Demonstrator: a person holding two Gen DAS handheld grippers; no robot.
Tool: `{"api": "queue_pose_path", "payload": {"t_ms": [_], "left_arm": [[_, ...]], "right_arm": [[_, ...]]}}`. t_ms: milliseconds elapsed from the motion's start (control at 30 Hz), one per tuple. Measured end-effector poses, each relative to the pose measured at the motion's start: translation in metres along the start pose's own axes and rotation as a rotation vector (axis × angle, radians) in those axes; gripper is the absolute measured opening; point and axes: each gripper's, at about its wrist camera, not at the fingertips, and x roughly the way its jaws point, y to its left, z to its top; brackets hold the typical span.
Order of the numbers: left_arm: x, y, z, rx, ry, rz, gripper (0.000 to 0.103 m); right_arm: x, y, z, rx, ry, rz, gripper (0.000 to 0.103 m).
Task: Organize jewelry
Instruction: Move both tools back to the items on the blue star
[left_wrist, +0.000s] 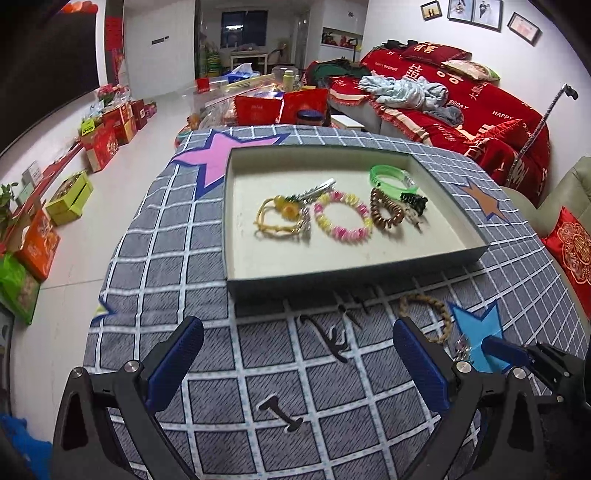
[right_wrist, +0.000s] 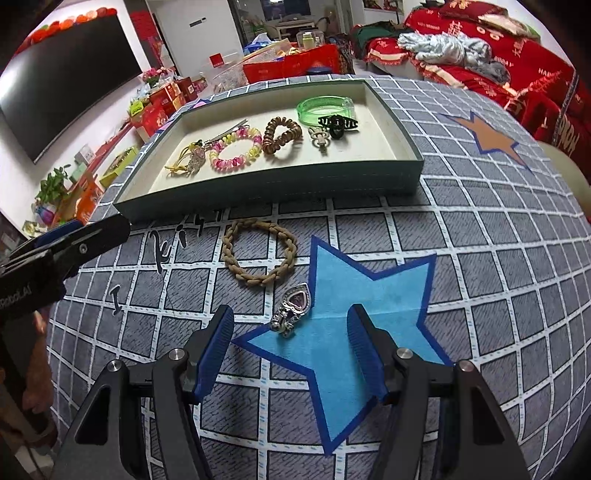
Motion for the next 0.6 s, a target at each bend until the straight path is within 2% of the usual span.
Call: {"api": "queue_pose_path", "payload": {"t_ms": [133,167,200,267,367,600], "left_arm": [[0.005,0.002,-0.005,-0.002,0.026,0.004,0.103],[0.007,0.001,-0.006,-0.002,0.034,0.003,0.103],[0.008,0.0,-0.007,0.0,0.041,0.0,0.103],[0.01,-0.002,-0.007,0.003,0.049,-0.007,0.103],[0.014,-0.007,-0.007,0.006,0.061,-0.017,0.103],[0.028,-0.025,-0.008,0.005,0.084,-0.032,0.103]], "right_arm": [[0.002,0.009,-0.001,-0.043,-0.007,-0.032,0.066],[0.002,0.012,-0.002,-0.062,-0.011,-0.051,0.058],[0.002,0.014,-0.002,-0.075,-0.016,-0.072,0.043],[0.002,0.017,-0.003,-0.09,-0.022,-0.092,0.03],[-0.001,0.014,-0.006,-0.083,-0.029,-0.087,0.017],[-0.008,-0.002,-0.011,-0.05,-0.043,-0.065,0.015]]}}
